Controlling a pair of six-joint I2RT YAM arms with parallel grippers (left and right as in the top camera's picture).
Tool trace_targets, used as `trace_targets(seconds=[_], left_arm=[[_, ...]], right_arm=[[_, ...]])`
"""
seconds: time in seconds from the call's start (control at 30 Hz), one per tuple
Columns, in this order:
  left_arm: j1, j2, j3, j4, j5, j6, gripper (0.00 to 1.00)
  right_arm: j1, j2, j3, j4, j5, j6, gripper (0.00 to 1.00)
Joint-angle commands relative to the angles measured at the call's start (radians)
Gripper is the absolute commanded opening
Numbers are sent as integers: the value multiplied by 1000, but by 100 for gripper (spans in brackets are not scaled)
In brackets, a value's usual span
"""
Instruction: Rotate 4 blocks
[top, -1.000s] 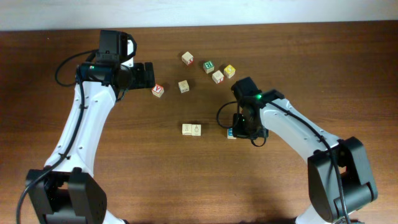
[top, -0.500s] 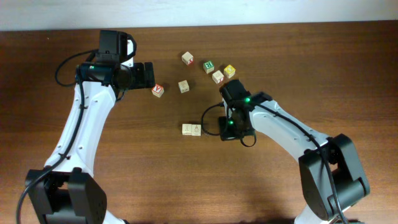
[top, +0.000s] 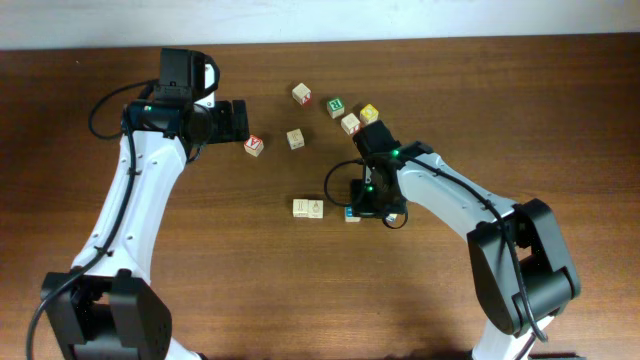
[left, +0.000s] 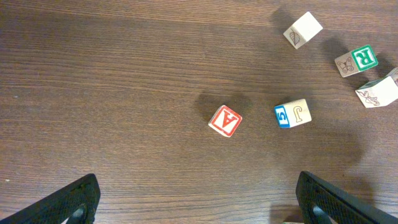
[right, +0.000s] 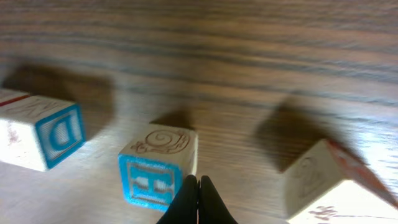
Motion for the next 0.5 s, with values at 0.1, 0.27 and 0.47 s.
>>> trace_targets(seconds=[0.1,0.27,0.47], left_arm=[[-4,1,14,-1,-6,-12,99],[-4,1,14,-1,-6,-12,99],[-4,1,14,-1,-6,-12,99]], right_arm=[[86,11,-6,95,-72,159,4],[103,11,-5,108,-10,167,4],[211,-16,93,-20,-46,137,4]])
